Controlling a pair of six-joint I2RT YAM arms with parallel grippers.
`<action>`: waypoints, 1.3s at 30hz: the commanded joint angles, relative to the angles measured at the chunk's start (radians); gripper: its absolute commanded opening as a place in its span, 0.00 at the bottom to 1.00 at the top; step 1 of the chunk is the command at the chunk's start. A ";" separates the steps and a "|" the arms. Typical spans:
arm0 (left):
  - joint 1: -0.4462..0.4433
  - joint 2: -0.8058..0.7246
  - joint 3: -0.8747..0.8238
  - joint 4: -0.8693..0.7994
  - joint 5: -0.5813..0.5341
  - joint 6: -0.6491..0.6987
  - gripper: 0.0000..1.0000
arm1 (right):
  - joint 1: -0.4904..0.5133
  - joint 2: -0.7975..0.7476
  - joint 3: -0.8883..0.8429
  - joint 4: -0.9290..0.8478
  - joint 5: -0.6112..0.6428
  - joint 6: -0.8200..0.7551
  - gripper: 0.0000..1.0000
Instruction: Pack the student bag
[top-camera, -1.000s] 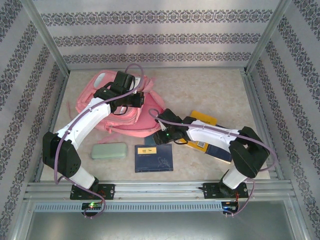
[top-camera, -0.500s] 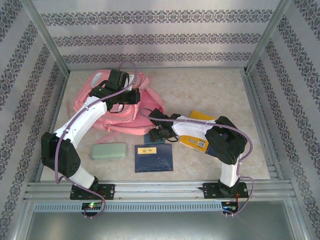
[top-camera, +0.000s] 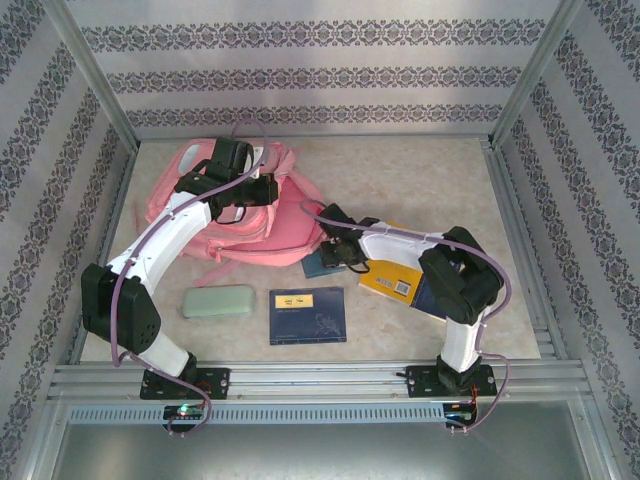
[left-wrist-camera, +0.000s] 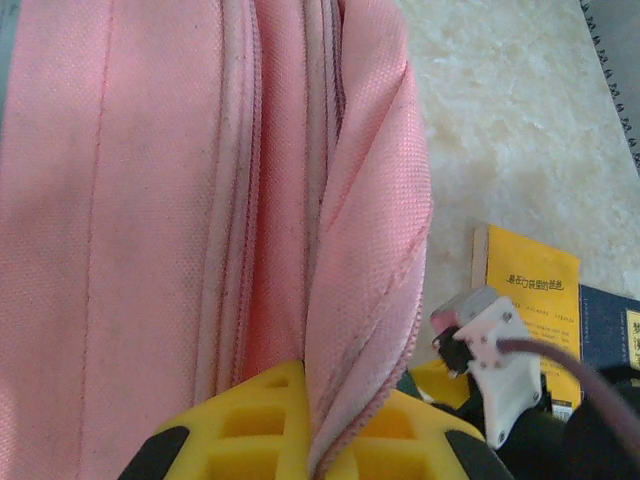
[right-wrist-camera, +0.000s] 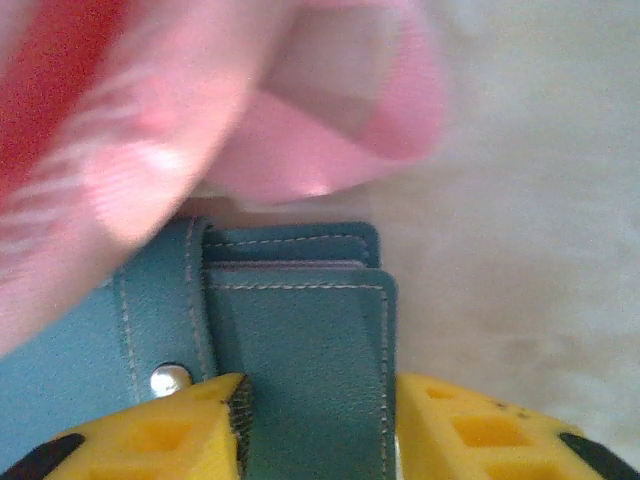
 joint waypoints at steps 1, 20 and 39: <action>0.026 -0.016 -0.003 0.049 0.014 -0.028 0.00 | -0.017 -0.058 -0.031 -0.003 -0.054 -0.022 0.40; 0.050 -0.014 -0.005 0.055 0.023 -0.037 0.00 | 0.026 0.059 0.148 -0.101 -0.078 -0.031 0.34; 0.092 -0.002 -0.013 0.084 0.093 -0.080 0.00 | 0.066 0.137 0.196 -0.176 0.108 -0.052 0.09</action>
